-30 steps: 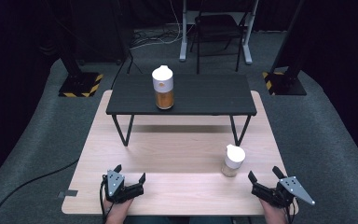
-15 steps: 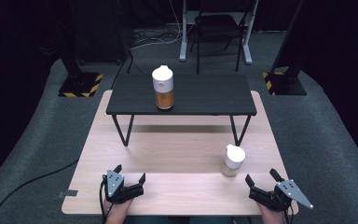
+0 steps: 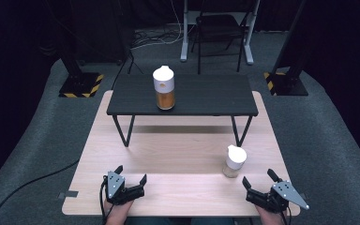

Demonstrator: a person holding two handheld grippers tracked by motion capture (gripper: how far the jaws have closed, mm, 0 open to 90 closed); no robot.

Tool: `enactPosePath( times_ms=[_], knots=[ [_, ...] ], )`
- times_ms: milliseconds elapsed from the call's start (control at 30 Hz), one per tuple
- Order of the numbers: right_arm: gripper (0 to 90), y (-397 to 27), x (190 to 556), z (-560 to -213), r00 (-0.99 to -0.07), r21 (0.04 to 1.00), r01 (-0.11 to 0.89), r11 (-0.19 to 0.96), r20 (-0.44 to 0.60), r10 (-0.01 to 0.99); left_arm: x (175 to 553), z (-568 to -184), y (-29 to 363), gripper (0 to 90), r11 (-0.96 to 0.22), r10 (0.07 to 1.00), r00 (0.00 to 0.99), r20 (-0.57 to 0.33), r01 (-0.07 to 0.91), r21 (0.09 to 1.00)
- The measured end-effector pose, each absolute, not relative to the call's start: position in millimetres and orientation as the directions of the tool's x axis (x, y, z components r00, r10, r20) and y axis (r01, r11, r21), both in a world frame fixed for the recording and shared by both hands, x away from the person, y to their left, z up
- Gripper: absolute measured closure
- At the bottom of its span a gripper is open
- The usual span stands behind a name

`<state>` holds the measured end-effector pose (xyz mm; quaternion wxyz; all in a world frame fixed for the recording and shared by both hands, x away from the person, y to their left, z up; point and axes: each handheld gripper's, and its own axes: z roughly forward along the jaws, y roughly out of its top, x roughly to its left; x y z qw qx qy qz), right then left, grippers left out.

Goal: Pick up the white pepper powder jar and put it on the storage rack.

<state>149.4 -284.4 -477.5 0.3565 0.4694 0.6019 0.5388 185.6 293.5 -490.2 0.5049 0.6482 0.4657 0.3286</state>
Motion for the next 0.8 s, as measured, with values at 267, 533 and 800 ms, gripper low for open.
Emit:
enactPosePath(
  times_ms=[267,533,800],
  knots=[
    [0.0,-283,156,-469,-0.342,0.984,0.177,-0.005,0.066,0.937,186,-489,292,0.7,-0.052,0.938,0.342,-0.049,0.279,0.959],
    [0.0,-275,168,-455,-0.363,0.986,0.163,0.036,0.026,0.931,187,-488,291,0.9,-0.074,0.935,0.352,-0.031,0.282,0.957],
    [0.0,-270,184,-447,-0.381,0.982,0.183,0.050,0.024,0.924,187,-487,290,1.0,-0.078,0.935,0.354,-0.029,0.285,0.955]
  ],
)
